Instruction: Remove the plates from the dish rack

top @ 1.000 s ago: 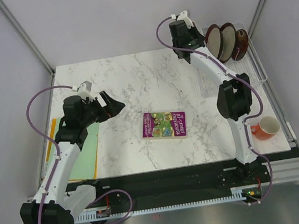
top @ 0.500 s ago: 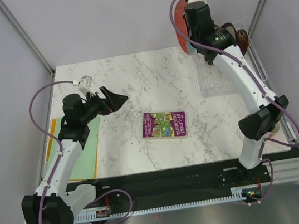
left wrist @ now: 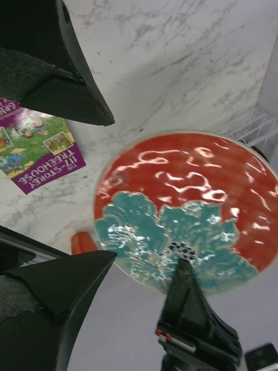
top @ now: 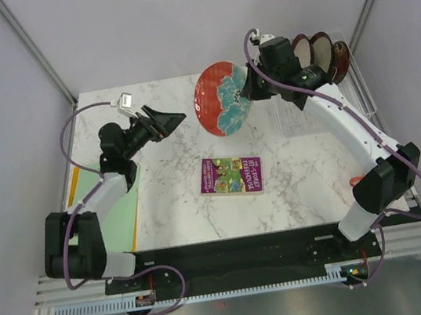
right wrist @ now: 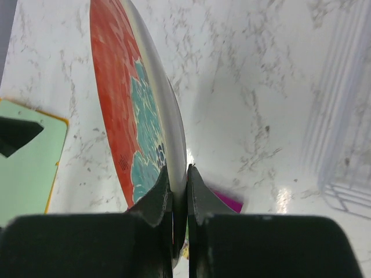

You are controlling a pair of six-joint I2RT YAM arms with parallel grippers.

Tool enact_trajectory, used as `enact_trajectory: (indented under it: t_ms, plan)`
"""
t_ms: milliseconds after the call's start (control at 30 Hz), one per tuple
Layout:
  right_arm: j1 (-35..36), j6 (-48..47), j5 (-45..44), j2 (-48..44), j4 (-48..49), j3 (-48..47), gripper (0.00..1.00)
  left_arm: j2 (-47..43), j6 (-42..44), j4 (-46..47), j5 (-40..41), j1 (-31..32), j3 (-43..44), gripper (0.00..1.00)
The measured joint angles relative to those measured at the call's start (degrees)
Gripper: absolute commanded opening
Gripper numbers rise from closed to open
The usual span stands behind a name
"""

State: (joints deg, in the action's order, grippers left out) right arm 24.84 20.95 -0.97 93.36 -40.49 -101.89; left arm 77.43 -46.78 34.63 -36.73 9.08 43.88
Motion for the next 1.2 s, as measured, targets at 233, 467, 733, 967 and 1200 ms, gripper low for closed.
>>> enact_trajectory:
  t_ms: [233,467,733,967,1200]
  plan:
    - [0.07,6.34,7.87,-2.64,4.50,9.25,0.00,14.10,-12.76,20.44,-2.60,0.02,-0.24,0.85]
    - [0.07,9.07,10.49,-7.61,8.04,11.87,0.00,17.92,-17.11,26.82,-2.84,0.04,-1.16,0.84]
    - [0.26,11.02,12.96,-9.84,12.39,14.99,0.00,18.60,-17.29,27.87,-2.84,1.22,0.17,0.83]
    - [1.60,12.63,14.88,-9.86,13.99,19.32,0.00,19.47,-17.99,28.37,-2.86,3.43,2.14,0.26]
    - [0.50,15.32,17.97,-9.86,15.50,20.13,0.00,19.26,-23.04,30.49,-5.03,2.80,3.63,0.02]
